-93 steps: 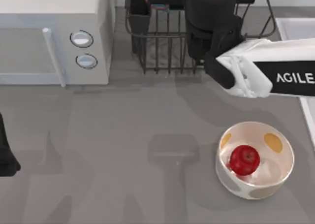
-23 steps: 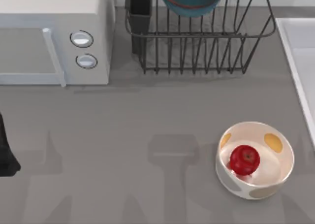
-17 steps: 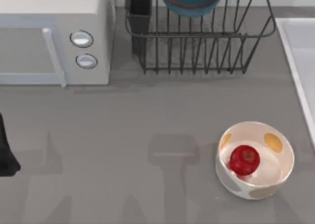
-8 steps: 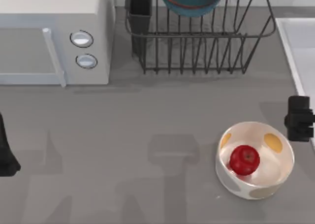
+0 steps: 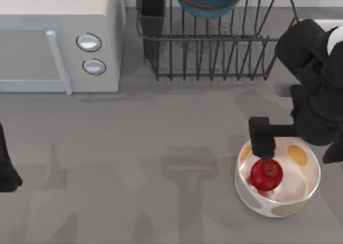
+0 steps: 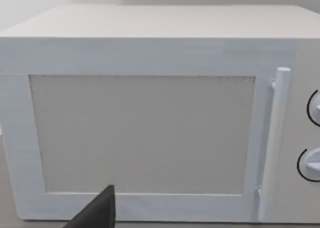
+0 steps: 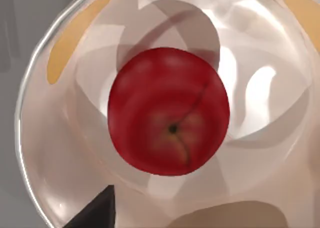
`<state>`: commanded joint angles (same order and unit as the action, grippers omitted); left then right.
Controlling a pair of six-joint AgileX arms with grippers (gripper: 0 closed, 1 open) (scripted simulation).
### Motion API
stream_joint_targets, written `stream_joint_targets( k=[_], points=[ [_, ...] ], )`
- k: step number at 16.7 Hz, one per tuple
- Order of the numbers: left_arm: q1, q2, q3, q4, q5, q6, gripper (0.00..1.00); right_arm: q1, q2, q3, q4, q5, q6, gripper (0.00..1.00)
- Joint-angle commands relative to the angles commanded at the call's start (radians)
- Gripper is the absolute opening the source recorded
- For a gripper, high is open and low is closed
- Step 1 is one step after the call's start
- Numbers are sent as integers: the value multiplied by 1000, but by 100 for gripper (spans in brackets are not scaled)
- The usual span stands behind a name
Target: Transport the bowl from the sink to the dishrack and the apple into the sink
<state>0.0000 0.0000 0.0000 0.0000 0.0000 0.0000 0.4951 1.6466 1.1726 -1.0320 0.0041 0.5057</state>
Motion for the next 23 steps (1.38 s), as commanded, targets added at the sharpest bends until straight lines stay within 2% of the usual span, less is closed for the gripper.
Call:
stream_joint_targets(
  k=[9,17,22,23],
  points=[
    [0,0,0,0,0,0,100,17,74,28,-31,-4,22,100],
    [0,0,0,0,0,0,100,22,179,-137,275,-3,27,100],
    [0,0,0,0,0,0,100,24,202,-160,298,-3,28,100],
    [0,0,0,0,0,0,100,24,202,-160,298,-3,28,92]
  ],
)
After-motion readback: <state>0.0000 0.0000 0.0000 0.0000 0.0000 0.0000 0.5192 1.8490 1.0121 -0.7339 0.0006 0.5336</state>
